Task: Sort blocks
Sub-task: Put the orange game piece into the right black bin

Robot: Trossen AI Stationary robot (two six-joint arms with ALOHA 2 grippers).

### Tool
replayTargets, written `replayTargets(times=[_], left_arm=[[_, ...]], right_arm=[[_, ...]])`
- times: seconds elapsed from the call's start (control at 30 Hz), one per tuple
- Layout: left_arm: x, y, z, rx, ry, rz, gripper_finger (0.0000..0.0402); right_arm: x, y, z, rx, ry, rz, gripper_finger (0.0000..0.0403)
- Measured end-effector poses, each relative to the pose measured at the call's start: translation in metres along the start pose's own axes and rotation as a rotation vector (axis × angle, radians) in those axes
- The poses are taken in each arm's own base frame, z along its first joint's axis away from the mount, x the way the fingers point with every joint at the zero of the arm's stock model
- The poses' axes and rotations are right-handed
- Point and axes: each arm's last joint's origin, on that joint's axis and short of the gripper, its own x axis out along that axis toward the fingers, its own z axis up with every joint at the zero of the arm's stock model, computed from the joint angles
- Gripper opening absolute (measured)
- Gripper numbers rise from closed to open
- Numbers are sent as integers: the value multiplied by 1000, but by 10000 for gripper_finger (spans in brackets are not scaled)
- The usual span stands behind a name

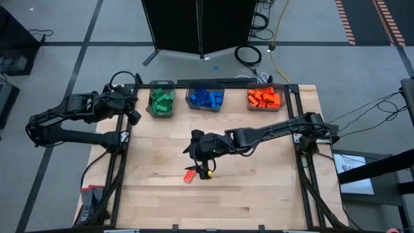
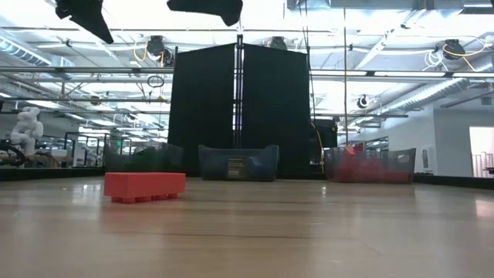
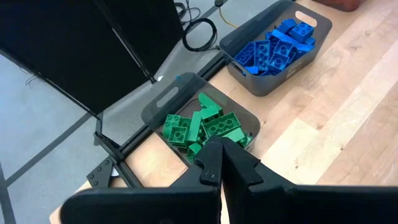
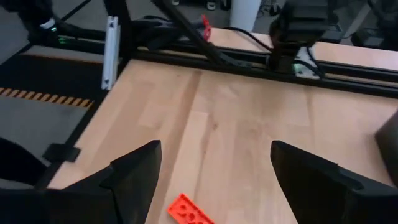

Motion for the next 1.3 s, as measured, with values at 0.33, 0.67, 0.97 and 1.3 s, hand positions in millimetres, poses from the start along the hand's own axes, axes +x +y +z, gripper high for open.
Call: replayTargets(times=[0.33, 0.67, 0.97, 1.3], left_arm=[[0, 0, 0, 1, 0, 0, 0], [0, 0, -1, 7, 15, -21, 0], [0, 0, -1, 14, 15, -21, 0], [0, 0, -1, 15, 15, -21, 0]], right_arm=[[7, 13, -7, -21, 29, 27, 297], [46, 13, -31, -76, 58, 42, 297], [69, 13, -52, -94, 115, 75, 297], [90, 15, -77, -139, 186, 158, 297]])
